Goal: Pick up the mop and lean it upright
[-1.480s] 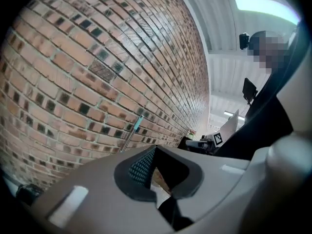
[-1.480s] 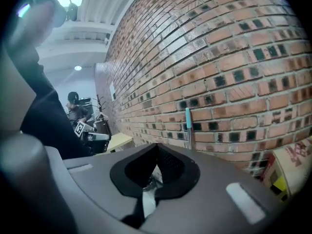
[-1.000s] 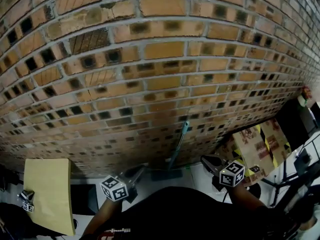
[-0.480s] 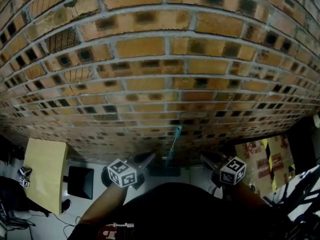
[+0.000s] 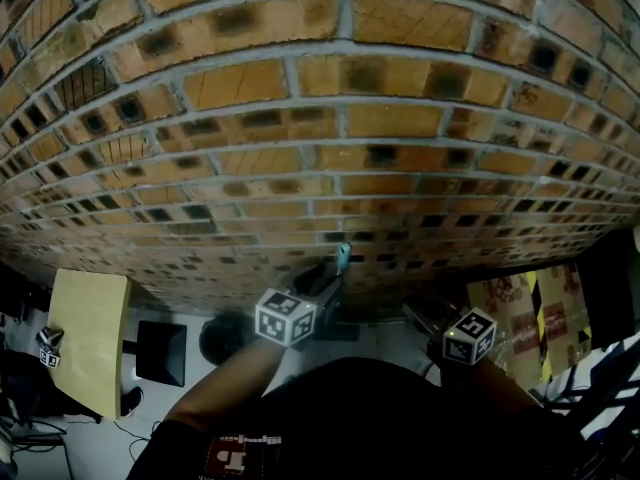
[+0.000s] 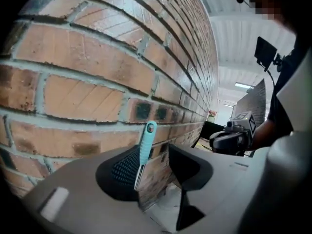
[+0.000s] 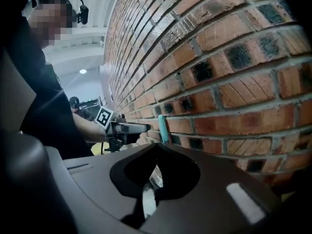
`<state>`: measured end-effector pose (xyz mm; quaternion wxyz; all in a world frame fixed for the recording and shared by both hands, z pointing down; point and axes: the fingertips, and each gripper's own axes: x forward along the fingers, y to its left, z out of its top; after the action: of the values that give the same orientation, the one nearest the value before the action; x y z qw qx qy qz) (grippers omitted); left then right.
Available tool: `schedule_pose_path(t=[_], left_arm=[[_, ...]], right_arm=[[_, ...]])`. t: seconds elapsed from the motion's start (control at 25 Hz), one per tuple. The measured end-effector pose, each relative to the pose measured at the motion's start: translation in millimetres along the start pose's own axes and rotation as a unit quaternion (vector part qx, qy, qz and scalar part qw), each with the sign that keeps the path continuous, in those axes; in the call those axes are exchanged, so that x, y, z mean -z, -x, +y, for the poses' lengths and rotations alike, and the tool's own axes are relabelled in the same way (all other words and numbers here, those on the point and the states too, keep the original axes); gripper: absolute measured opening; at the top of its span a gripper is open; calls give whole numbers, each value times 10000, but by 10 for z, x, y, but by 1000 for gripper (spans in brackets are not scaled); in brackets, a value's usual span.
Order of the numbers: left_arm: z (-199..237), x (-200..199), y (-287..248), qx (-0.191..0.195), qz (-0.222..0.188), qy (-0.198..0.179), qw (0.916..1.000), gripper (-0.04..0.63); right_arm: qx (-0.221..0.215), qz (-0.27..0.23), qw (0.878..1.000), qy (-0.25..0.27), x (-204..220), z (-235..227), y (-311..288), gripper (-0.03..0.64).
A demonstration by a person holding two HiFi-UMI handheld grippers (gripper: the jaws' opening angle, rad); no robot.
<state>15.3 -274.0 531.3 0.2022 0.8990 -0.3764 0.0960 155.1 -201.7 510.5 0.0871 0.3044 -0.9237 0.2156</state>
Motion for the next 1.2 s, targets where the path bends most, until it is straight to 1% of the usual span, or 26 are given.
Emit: schedule_pose_path(t=[0.16,0.28,0.4,0.48,0.56,0.64,0.72,0.76,0.8,0.84,0.92,1.08,1.2], left_arm=[[66,175,-243,-351,449,-42,9984,221],[119,316,-406,-621,747,-8,9953,252],[159,329,-539,-916,870,-19,9920,272],[166,254,-574,-1129,871,-34,9898,275],[177,228,-610,-1288,912,37,9875,276],[255,294,-646,-1502,994,342,9831,275],[348,339,-642,-1695,985,740,9778,228],[381,355,-636,-1733,979,863,9762,197],[405,369,-630,-1742,985,900,9756,162],[420,380,-626,-1732,999,883,9758,143],[423,359,-604,-1710,1023,737,9772,143],[431,288,-486,-1708,1020,127,9799,120],[457,280,-289,-1747,1064,-143,9788,114]], right_arm=[[90,-59,9998,-158,27,-36,86,14],[222,-52,9996,-174,60,-42,141,14],[353,-8,9992,-160,66,-25,181,14],[393,-16,9990,-195,89,-37,213,14],[437,-31,9988,-230,96,-56,247,14],[474,-36,9986,-252,104,-75,278,14],[490,-38,9985,-253,110,-79,300,14],[491,-46,9985,-248,107,-79,307,14],[492,-55,9985,-240,103,-80,312,14],[491,-62,9985,-232,101,-83,314,14],[476,-58,9986,-210,90,-80,308,14],[406,-27,9991,-138,72,-20,270,14],[371,-40,9993,-105,49,1,243,14]])
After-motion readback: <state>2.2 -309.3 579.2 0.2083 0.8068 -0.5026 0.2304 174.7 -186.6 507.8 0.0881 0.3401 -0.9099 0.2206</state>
